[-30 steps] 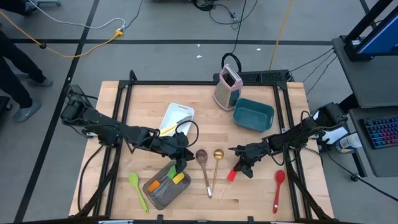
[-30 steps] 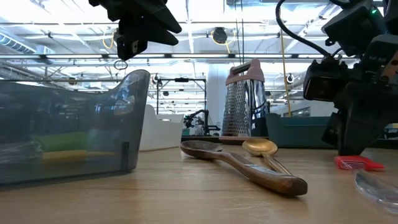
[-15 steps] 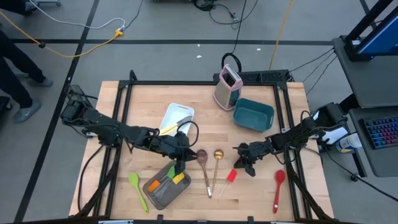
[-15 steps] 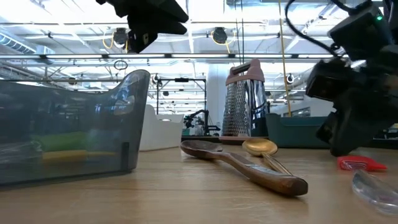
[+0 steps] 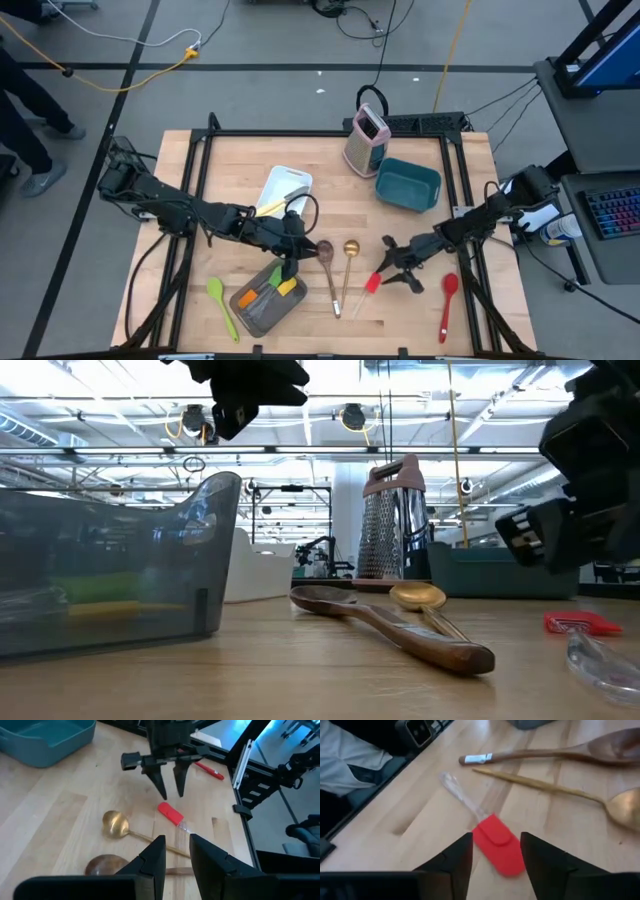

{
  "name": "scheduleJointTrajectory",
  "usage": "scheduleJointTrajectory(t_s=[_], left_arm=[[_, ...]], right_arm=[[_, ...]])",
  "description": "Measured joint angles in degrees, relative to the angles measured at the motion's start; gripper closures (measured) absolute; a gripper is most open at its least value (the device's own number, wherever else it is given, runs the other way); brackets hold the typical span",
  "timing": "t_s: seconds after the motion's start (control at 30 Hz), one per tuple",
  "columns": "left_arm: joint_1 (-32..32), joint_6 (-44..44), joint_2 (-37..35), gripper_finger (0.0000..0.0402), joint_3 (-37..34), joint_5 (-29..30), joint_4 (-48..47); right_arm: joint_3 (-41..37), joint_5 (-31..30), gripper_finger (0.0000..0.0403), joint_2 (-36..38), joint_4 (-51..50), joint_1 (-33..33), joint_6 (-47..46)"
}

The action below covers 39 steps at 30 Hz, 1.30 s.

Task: Pick & Place Kitchen Items
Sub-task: Put the red spatula into the black bin

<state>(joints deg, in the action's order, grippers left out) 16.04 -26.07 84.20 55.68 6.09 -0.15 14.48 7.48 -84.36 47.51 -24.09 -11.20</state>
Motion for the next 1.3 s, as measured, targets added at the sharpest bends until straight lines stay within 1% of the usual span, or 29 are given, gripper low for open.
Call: scheduleJointTrajectory(t_s=[0.17, 0.27, 0.33, 0.47, 0.53, 0.63, 0.73, 0.9, 1.03, 1.13, 1.3], left_arm=[[0.0, 0.2, 0.0, 0.0311, 0.0, 0.6, 0.7], [0.0, 0.1, 0.0, 0.0311, 0.0, 1.4, 0.8], [0.0, -1.1, 0.0, 0.0311, 0.0, 1.5, 1.2], [0.0, -4.9, 0.0, 0.0311, 0.0, 1.5, 2.0], [0.0, -6.4, 0.0, 0.0311, 0.0, 1.5, 2.1], [0.0, -7.5, 0.0, 0.0311, 0.0, 2.7, 2.2], [0.1, -7.5, 0.0, 0.0311, 0.0, 4.1, 2.2], [0.1, -7.6, 0.0, 0.0311, 0.0, 6.4, 2.6], [0.5, -8.9, 0.0, 0.0311, 0.0, 6.5, 3.3], [1.1, -8.5, 0.0, 0.0311, 0.0, 6.5, 3.4], [2.1, -8.3, 0.0, 0.0311, 0.0, 6.4, 3.3]], right_arm=[[0.0, -0.7, 0.0213, 0.0, 0.1, -0.8, 5.5], [0.0, -4.5, 0.0193, -0.2, -0.4, -0.8, 9.9], [0.0, -5.9, 0.0179, -0.8, -0.7, -0.7, 11.8], [0.6, -5.5, 0.0154, -3.5, -0.6, -0.8, 13.7], [0.9, -3.7, 0.0144, -4.7, -0.8, -0.8, 13.9], [1.9, -1.6, 0.0135, -6.5, -0.6, -0.8, 13.6], [3.4, -1.2, 0.0133, -9.7, -0.2, -0.8, 13.6], [5.8, -1.6, 0.0144, -16.3, 1.4, -0.7, 15.0], [5.8, -1.5, 0.0165, -17.7, 1.8, -0.4, 15.0], [5.1, -1.4, 0.0197, -17.7, 1.1, -0.4, 15.1], [2.8, -1.1, 0.0266, -17.9, 1.3, -0.4, 15.1]])
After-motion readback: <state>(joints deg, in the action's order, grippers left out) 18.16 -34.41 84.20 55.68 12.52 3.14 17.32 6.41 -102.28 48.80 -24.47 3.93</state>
